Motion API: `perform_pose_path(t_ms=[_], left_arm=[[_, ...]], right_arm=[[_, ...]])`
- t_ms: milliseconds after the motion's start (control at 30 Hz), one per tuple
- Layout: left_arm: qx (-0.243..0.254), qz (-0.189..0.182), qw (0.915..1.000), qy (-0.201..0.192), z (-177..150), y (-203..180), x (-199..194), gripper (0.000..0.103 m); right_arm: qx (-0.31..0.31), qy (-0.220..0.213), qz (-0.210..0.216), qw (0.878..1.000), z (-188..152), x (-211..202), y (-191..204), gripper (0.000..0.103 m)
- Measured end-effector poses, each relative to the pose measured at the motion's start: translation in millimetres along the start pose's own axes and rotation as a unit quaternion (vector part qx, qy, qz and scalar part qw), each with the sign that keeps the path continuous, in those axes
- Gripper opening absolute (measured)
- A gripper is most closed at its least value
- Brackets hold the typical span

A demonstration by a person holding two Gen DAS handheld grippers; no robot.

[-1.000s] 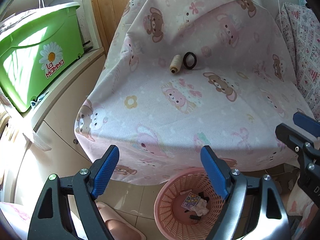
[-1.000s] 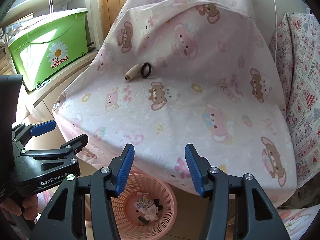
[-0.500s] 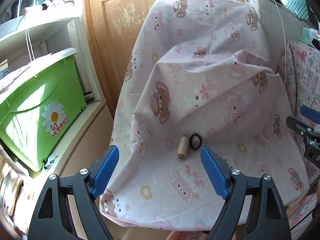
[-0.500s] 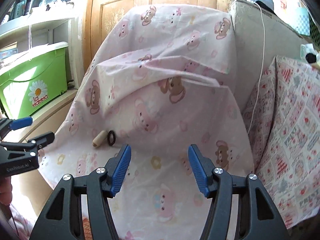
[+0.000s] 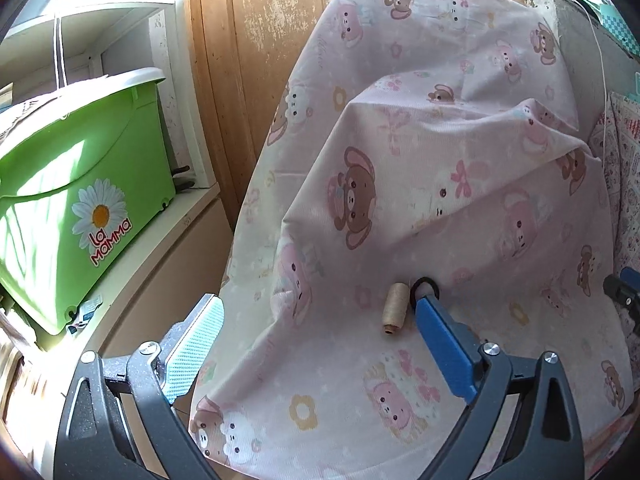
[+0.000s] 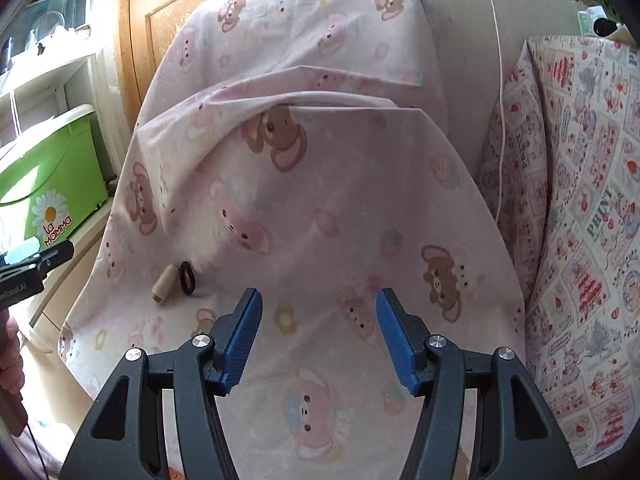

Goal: Collect trash
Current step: 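Reach the left tool to the beige thread spool and close on it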

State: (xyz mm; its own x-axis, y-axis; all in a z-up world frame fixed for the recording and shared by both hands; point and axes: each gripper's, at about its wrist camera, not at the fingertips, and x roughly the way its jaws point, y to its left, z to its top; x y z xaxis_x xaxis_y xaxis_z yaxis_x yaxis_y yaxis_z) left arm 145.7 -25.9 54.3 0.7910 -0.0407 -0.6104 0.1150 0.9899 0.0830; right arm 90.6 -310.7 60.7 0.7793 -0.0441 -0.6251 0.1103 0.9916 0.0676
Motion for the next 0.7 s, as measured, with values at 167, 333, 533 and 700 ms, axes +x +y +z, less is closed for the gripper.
perform_pose_path(t_ms=[167,333,533,700], left_arm=[[0.007,0.001,0.9984,0.055,-23,-4,28,0.097],[-0.039,-0.001,0.9943,0.099,-25,5,41,0.096],[-0.079,-0.047,0.9864,0.137,-19,10,53,0.095],[-0.094,-0.113,0.9769,0.155,-7,8,65,0.071]], right_arm=[[0.002,-0.008,-0.023,1.0,-2,5,-15,0.066],[0.003,0.013,-0.029,0.999,-7,17,-22,0.066],[-0.01,0.017,-0.031,0.999,-10,20,-17,0.066],[0.003,0.032,-0.019,0.999,-9,27,-17,0.066]])
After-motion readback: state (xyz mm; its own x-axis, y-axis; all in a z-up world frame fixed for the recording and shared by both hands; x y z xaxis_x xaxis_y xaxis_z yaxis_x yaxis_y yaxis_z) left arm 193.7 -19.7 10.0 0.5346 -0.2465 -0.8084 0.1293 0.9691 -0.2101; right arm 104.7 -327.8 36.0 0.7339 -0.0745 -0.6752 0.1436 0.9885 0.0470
